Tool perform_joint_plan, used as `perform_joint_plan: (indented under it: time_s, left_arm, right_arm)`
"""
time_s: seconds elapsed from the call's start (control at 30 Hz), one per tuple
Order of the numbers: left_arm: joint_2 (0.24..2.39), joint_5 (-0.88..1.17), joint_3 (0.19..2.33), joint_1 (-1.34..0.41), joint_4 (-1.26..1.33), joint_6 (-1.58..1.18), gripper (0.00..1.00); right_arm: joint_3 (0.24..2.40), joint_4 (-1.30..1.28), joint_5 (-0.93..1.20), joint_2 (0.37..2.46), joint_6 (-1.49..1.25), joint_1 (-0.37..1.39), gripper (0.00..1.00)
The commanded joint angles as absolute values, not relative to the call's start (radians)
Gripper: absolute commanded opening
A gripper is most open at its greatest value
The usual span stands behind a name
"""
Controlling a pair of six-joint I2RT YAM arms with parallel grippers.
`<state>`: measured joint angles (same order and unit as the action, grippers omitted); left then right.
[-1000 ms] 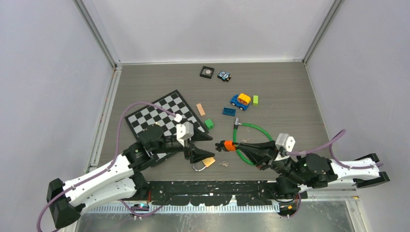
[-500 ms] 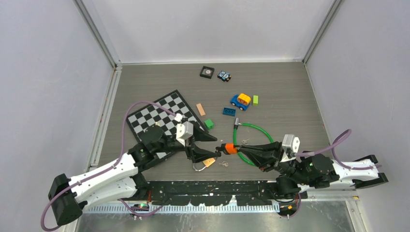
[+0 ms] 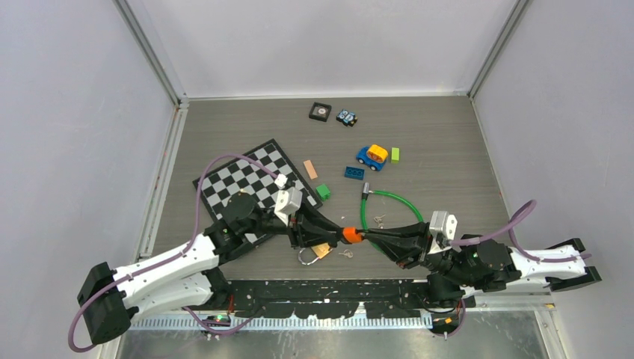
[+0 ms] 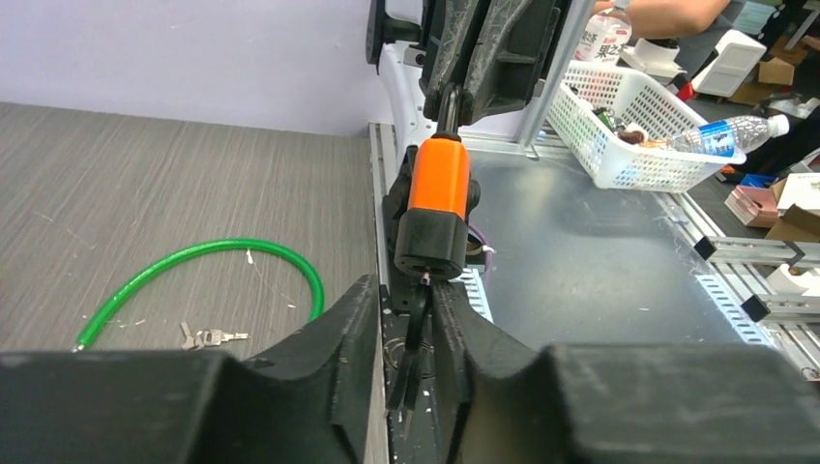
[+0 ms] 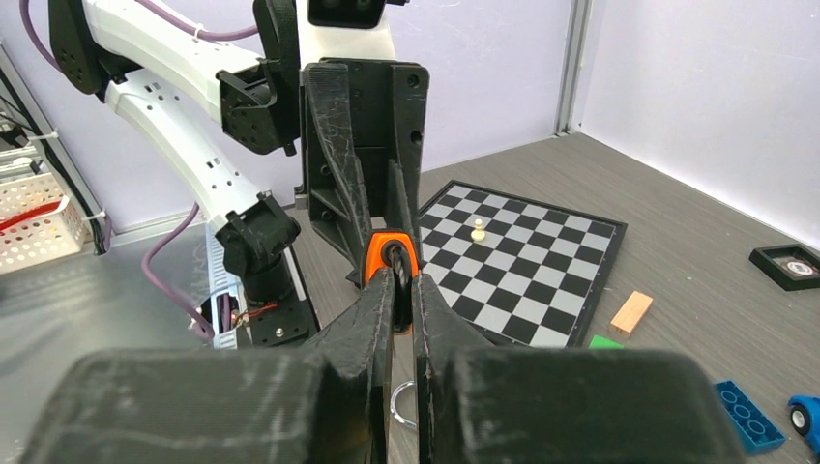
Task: Lock with the key
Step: Lock the lock, then place the lock at the center of the board.
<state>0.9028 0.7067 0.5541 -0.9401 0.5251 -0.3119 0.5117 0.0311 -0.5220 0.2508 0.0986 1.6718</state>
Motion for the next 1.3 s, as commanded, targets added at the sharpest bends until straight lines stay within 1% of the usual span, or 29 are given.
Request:
perform_joint_plan:
  time_s: [0.0, 0.03, 0.07, 0.1, 0.27, 0.43, 0.53, 0.7, 0.77, 0.8, 0.83, 0.9, 0.97, 1.1, 1.17, 1.27]
  left_arm:
    - [0.896, 0.734, 0.550, -0.939, 0.587, -0.335, 0.21]
    - [0.899, 0.733, 0.550, -0.939, 0.587, -0.336, 0.15]
    - [0.899, 0.732, 0.551, -0.939, 0.587, -0.337, 0.05]
    - [0.901, 0.732, 0.551, -0.939, 0.586, -0.337, 0.00]
    - [0.912, 0.747, 0.555, -0.939, 0.568, -0.329, 0.00]
    - [0.907, 0.746, 0.552, -0.939, 0.401, -0.263, 0.00]
    - [0.892, 0.740, 0.515, -0.939, 0.348, -0.246, 0.00]
    - [0.833, 0.655, 0.459, -0.939, 0.225, -0.220, 0.00]
    - [0.811, 0.564, 0.441, -0.939, 0.195, -0.219, 0.00]
    - [0.804, 0.501, 0.434, -0.938, 0.184, -0.226, 0.00]
    - [0.805, 0.436, 0.428, -0.939, 0.181, -0.238, 0.00]
    - [0.831, 0.315, 0.421, -0.938, 0.205, -0.278, 0.00]
    - [0.907, 0.285, 0.432, -0.937, 0.261, -0.303, 0.00]
    - [1.122, 0.323, 0.517, -0.936, 0.350, -0.320, 0.00]
    - [1.228, 0.331, 0.564, -0.934, 0.393, -0.331, 0.00]
    - [1.374, 0.329, 0.638, -0.922, 0.407, -0.363, 0.00]
  right_arm:
    - [0.512, 0.147, -0.510, 0.240, 0.093, 1.675, 0.01]
    - [0.512, 0.146, -0.513, 0.240, 0.095, 1.675, 0.01]
    - [0.512, 0.144, -0.515, 0.239, 0.095, 1.674, 0.01]
    - [0.512, 0.142, -0.519, 0.239, 0.096, 1.674, 0.01]
    - [0.514, 0.128, -0.546, 0.218, 0.103, 1.674, 0.01]
    - [0.533, 0.081, -0.592, 0.172, 0.120, 1.674, 0.01]
    - [0.554, 0.023, -0.618, 0.149, 0.133, 1.674, 0.01]
    - [0.570, -0.057, -0.690, 0.102, 0.149, 1.674, 0.01]
    - [0.562, -0.062, -0.768, 0.103, 0.127, 1.675, 0.01]
    - [0.553, -0.058, -0.840, 0.117, 0.099, 1.674, 0.01]
    - [0.542, -0.060, -0.961, 0.138, 0.062, 1.675, 0.01]
    - [0.541, -0.145, -1.114, 0.202, -0.094, 1.674, 0.01]
    - [0.549, -0.266, -1.161, 0.283, -0.253, 1.674, 0.01]
    - [0.545, -0.415, -1.127, 0.427, -0.526, 1.641, 0.01]
    - [0.535, -0.419, -1.002, 0.482, -0.588, 1.570, 0.01]
    - [0.529, -0.415, -0.735, 0.593, -0.644, 1.372, 0.01]
